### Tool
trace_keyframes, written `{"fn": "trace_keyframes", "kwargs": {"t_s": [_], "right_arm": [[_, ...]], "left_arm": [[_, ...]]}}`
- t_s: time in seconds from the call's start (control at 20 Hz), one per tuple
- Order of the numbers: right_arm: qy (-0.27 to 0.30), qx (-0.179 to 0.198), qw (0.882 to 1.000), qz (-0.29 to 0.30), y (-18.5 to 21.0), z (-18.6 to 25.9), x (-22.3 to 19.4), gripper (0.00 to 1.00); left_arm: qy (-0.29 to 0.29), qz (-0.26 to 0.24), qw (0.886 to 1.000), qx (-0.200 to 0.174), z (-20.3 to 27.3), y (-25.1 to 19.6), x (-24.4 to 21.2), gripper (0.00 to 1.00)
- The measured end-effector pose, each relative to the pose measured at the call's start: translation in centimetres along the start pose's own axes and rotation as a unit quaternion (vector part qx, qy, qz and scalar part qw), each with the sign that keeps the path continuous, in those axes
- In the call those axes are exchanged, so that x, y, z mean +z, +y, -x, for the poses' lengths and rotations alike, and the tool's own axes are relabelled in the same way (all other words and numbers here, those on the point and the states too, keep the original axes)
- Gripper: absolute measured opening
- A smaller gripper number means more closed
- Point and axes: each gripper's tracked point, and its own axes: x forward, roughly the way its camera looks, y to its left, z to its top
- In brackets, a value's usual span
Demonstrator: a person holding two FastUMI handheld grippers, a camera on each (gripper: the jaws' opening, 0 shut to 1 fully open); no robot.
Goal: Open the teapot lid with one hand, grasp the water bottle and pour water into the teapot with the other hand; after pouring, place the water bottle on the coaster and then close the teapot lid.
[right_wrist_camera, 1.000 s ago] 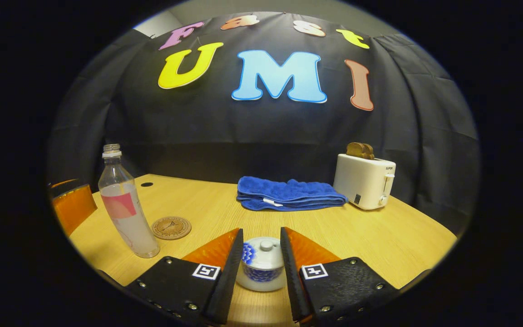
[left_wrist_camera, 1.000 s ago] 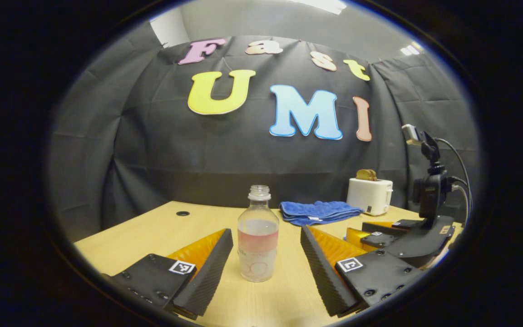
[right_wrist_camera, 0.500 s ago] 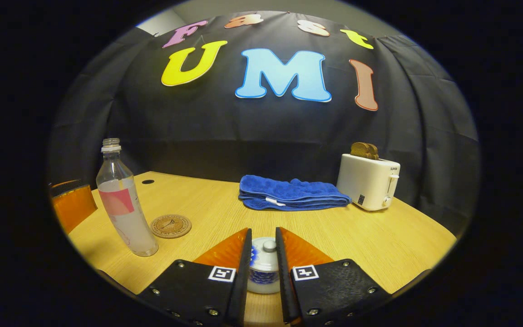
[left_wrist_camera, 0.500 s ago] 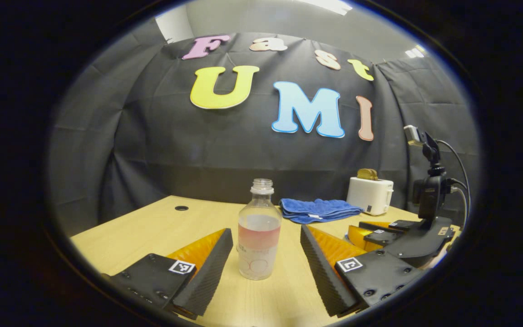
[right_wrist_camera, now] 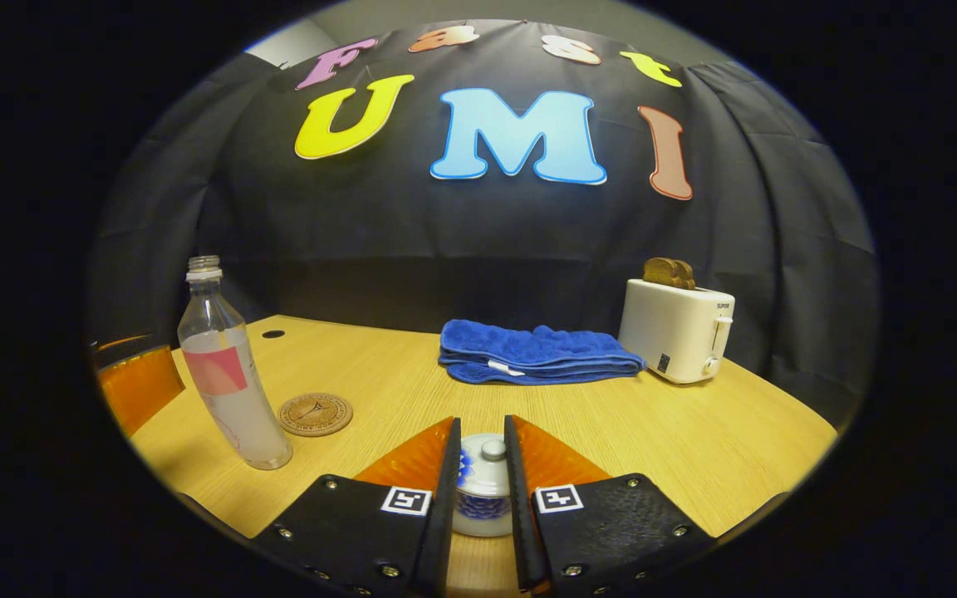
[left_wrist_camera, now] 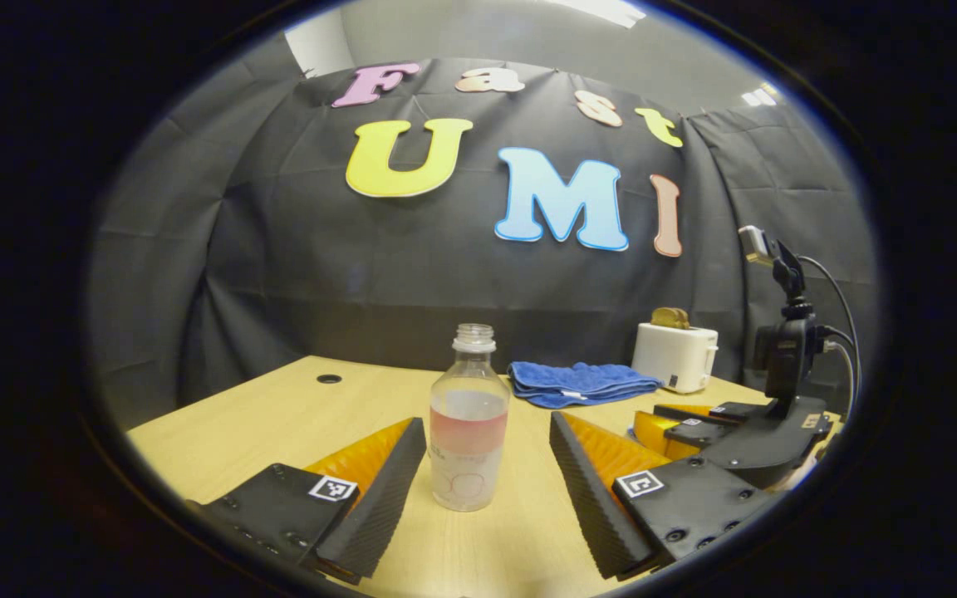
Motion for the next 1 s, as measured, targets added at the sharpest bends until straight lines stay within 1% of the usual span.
{"fn": "trace_keyframes", "kwargs": {"t_s": [0.35, 0.45, 0.75, 0.8, 0.85, 1.0], "right_arm": [[0.005, -0.005, 1.000, -0.003, -0.1, -0.1, -0.1, 0.31], [0.001, -0.012, 1.000, -0.013, -0.5, -0.1, 0.0, 0.31], [-0.003, -0.015, 1.000, 0.000, -0.7, -0.2, 0.2, 0.31], [-0.004, -0.024, 1.000, -0.019, -0.8, 0.1, 0.1, 0.31], [-0.004, -0.024, 1.000, -0.016, -1.0, 0.2, 0.1, 0.05], [-0.002, -0.026, 1.000, -0.003, -0.9, -0.3, 0.1, 0.06]], "left_arm": [[0.003, 0.007, 1.000, 0.003, -0.1, 0.4, -0.4, 1.00], [0.002, 0.005, 1.000, 0.003, 0.0, 0.4, -0.3, 1.00], [0.002, 0.008, 1.000, 0.003, 0.0, 0.6, -0.3, 1.00], [0.002, 0.009, 1.000, 0.002, -0.1, 0.5, -0.2, 1.00], [0.002, 0.008, 1.000, 0.003, -0.1, 0.6, -0.3, 1.00], [0.002, 0.006, 1.000, 0.004, -0.1, 0.7, -0.3, 1.00]]}}
